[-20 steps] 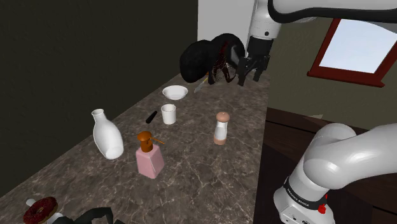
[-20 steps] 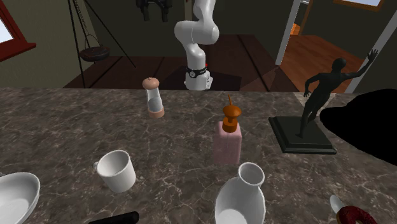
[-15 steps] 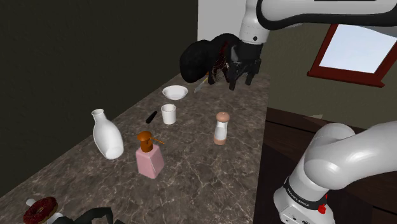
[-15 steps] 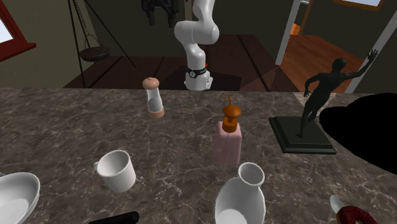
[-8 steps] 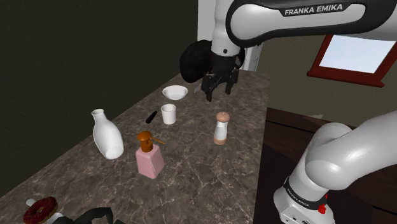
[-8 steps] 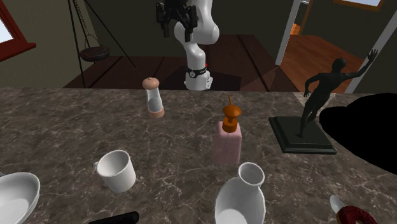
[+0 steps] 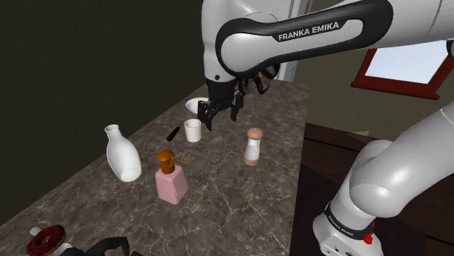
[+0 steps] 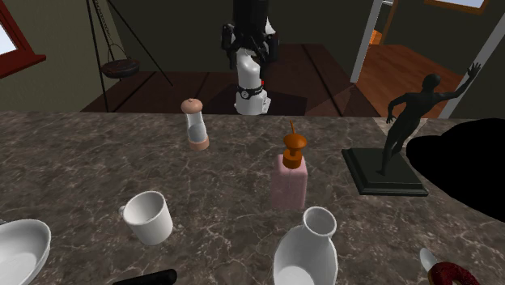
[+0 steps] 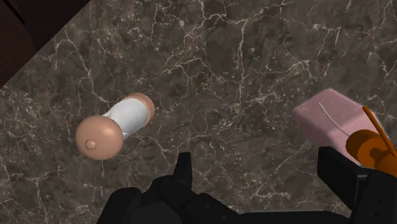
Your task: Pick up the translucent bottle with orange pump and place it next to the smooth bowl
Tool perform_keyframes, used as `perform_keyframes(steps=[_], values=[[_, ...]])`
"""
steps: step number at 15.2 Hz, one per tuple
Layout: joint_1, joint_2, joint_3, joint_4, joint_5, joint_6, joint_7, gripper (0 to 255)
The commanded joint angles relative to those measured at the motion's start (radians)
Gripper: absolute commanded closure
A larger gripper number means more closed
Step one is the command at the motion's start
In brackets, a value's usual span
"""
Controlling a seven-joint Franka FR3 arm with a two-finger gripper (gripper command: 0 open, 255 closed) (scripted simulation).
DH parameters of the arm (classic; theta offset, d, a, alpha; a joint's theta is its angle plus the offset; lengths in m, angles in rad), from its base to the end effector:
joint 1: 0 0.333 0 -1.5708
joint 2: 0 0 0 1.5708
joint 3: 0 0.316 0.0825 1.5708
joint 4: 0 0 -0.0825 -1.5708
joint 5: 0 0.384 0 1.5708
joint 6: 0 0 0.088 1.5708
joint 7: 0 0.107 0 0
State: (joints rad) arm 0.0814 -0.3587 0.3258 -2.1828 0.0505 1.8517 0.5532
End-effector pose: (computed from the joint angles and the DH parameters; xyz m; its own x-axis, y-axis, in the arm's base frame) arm 0.4097 0.1954 0.5275 0.9834 -0.1764 0.0432 -0.1785 -0.9828 0.0484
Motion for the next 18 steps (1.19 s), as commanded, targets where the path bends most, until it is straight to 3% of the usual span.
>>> perform_keyframes(steps=[1,9,15,18], values=[[0.006,0.066,0.044,0.039,-0.017,0.018,0.064,0],[0.042,0.384,0.171,0.265,-0.173,0.038,0.312,0],[0.131,0.637,0.194,0.487,-0.316,-0.008,0.469,0],[0.129,0.643,0.189,0.454,-0.322,0.030,0.473,0]])
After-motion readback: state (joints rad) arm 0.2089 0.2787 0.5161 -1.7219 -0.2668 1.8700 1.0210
